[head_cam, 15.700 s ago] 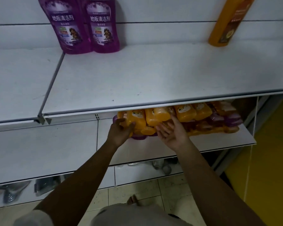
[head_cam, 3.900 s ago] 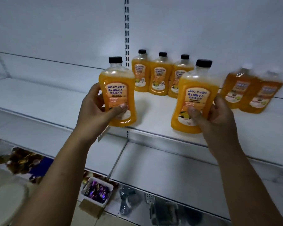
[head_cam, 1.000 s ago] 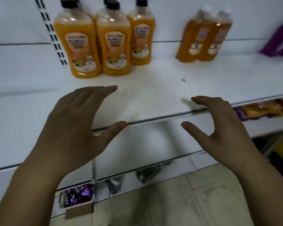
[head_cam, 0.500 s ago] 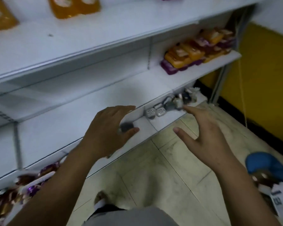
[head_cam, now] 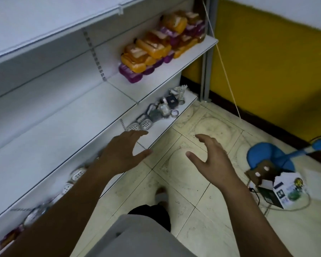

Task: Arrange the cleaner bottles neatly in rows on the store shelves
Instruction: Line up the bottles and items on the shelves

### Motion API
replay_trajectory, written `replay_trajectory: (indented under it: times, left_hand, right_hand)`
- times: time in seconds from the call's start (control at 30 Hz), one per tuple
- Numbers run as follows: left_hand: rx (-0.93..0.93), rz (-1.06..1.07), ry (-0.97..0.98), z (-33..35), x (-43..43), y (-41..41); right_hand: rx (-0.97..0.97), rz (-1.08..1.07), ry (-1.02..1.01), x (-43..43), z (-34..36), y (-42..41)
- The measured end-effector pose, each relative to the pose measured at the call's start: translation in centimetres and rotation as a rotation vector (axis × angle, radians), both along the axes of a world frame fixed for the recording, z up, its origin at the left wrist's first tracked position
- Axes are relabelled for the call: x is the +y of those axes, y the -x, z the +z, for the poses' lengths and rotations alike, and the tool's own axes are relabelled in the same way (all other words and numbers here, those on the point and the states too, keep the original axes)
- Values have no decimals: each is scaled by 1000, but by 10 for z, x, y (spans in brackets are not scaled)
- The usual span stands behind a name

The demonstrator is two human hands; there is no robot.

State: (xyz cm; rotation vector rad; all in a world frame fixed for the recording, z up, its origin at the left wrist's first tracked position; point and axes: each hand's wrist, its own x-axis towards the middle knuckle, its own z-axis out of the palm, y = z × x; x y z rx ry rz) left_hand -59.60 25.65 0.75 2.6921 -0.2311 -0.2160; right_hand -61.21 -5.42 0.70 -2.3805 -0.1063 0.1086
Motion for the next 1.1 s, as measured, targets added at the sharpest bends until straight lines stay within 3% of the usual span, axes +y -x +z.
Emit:
replay_trajectory:
  times: [0.43,0.63,0.83,1.1]
  left_hand:
    - [-24,-30,53,27,-89,-231]
    - [-98,118,90,28,-106,-293]
    - [-94,468,-2,26,-118,-340]
    - [-94,753,-4,30,-130,-368]
  right_hand:
    - [51,-8,56,-71,14,-208]
    - [-22,135,32,-107,12,-324]
    - [-4,395,-17,-118,12,-446]
    - [41,622,-87,-84,15,-552]
